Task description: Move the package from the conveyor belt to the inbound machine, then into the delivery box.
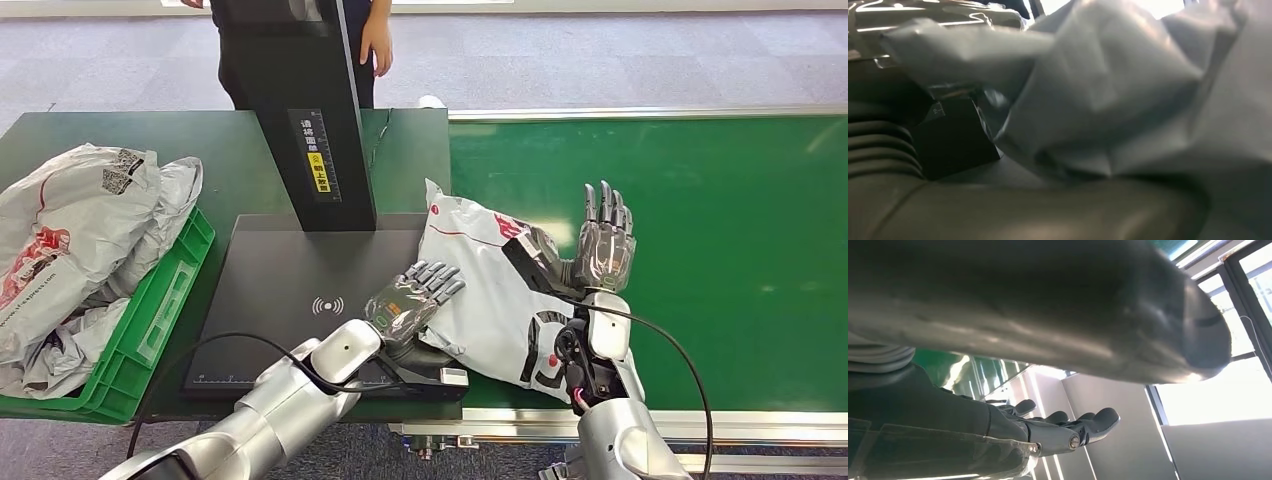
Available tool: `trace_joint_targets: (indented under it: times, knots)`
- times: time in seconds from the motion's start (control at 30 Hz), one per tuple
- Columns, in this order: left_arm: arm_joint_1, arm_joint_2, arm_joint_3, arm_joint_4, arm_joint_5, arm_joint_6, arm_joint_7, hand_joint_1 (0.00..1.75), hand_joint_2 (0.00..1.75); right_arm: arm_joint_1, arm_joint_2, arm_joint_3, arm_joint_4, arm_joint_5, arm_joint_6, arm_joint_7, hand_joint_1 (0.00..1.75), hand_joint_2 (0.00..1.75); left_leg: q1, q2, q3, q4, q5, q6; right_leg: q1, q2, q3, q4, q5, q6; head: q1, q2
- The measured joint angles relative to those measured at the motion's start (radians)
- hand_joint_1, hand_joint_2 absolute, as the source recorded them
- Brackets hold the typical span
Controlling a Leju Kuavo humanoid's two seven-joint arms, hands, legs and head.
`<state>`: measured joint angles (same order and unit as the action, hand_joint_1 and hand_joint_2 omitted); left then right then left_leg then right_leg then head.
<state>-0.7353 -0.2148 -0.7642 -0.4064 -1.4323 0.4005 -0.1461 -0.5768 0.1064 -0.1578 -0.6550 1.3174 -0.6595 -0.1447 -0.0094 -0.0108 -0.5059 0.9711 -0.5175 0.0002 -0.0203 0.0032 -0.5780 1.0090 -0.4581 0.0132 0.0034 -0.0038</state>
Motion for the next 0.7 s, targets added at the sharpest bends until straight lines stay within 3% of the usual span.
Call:
trace_joint_targets:
  times: [0.1,0.7]
  knots:
    - [0.003,0.000,0.005,0.000,0.005,0.004,0.005,1.75,1.75,0.000,0.000,0.001,0.000,-0.001,0.000,-0.008,0.00,0.00,0.000,0.000,0.000,0.000,0.000,0.000,0.000,0.000,0.000,0.000,0.000,0.000,0.000,0.000]
    - [0.020,0.002,0.013,0.000,0.004,0.031,0.025,1.75,1.75,-0.006,0.004,0.015,0.000,0.000,0.000,-0.009,0.00,0.00,0.000,0.000,0.000,0.000,0.000,0.000,0.000,0.000,0.000,0.000,0.000,0.000,0.000,0.000]
